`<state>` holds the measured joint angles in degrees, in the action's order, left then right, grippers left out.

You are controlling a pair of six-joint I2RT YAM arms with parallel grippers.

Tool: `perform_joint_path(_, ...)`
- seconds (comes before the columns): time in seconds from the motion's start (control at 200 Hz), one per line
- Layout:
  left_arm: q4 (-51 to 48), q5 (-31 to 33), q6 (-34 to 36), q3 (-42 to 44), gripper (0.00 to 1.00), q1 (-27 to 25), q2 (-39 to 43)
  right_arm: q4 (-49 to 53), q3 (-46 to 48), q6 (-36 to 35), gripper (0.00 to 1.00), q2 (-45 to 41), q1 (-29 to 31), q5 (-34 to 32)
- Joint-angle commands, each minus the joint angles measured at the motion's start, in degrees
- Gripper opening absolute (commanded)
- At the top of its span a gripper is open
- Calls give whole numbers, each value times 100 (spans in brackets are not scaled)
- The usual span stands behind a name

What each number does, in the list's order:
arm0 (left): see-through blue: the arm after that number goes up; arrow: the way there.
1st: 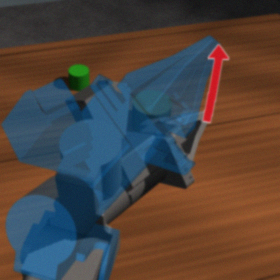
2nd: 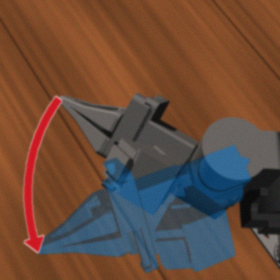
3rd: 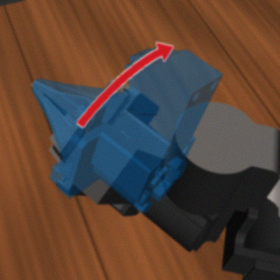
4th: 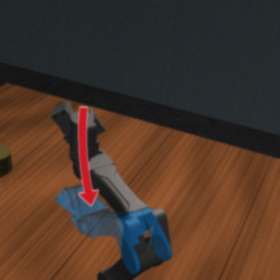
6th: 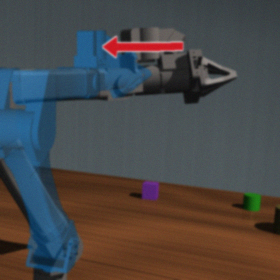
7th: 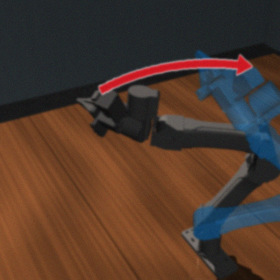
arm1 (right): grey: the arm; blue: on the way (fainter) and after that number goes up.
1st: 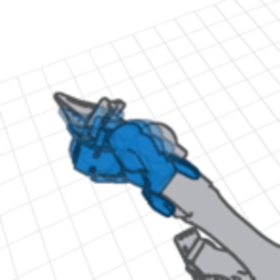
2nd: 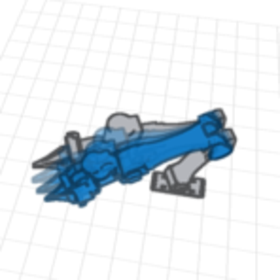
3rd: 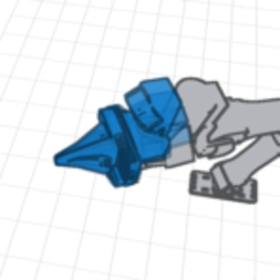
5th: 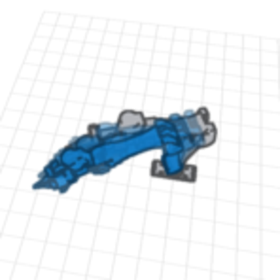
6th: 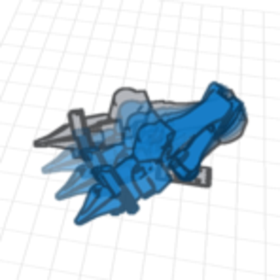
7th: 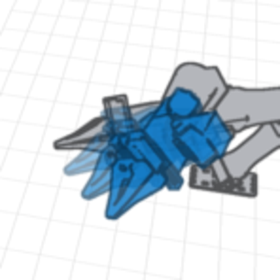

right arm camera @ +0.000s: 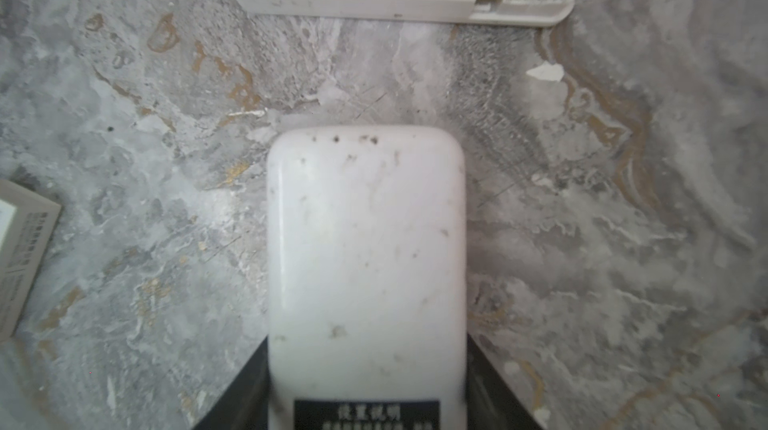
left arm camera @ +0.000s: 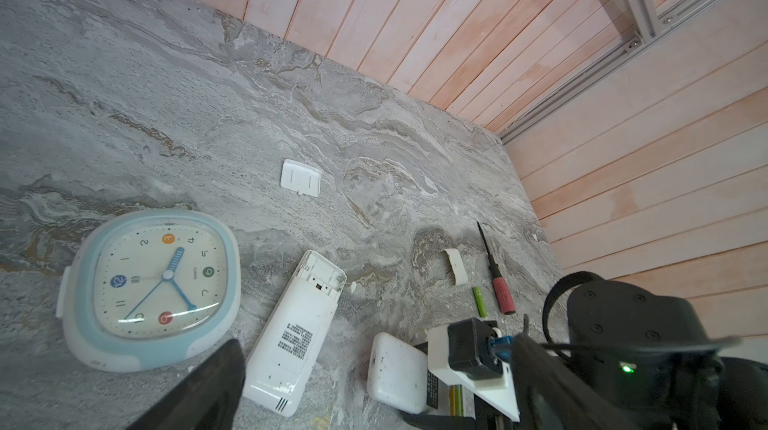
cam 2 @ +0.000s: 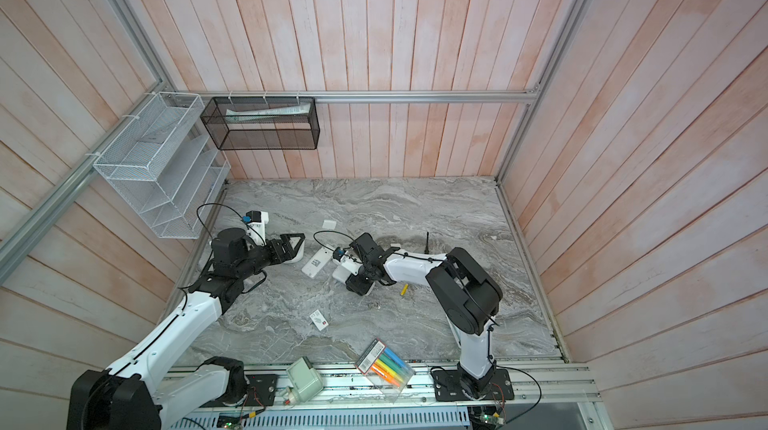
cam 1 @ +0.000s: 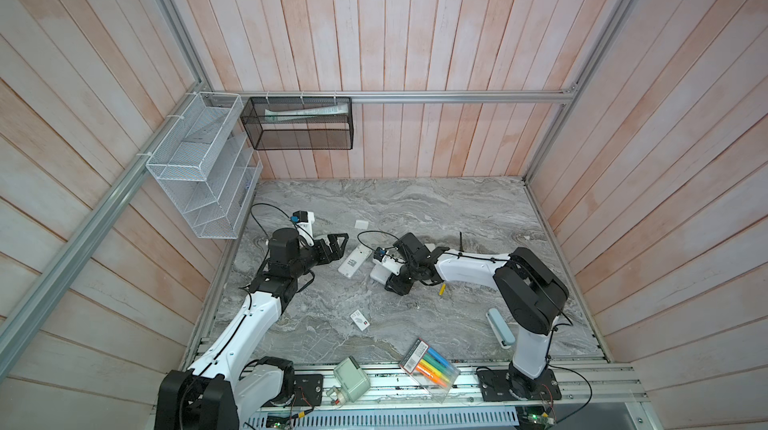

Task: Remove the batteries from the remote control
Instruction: 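Lower the remote toward the table with the right gripper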

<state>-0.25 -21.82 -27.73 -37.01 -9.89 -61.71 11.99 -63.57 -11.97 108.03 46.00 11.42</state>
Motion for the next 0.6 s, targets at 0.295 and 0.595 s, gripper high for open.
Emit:
perform_joint_path(0.295, -97, 337, -69, 39, 100, 22, -76, 284, -197, 1412, 45, 363, 5, -884)
perform_joint_path(0.595, -159, 405, -41, 37, 100, 20, -69, 189, -6, 1223, 53, 511, 212, -1460)
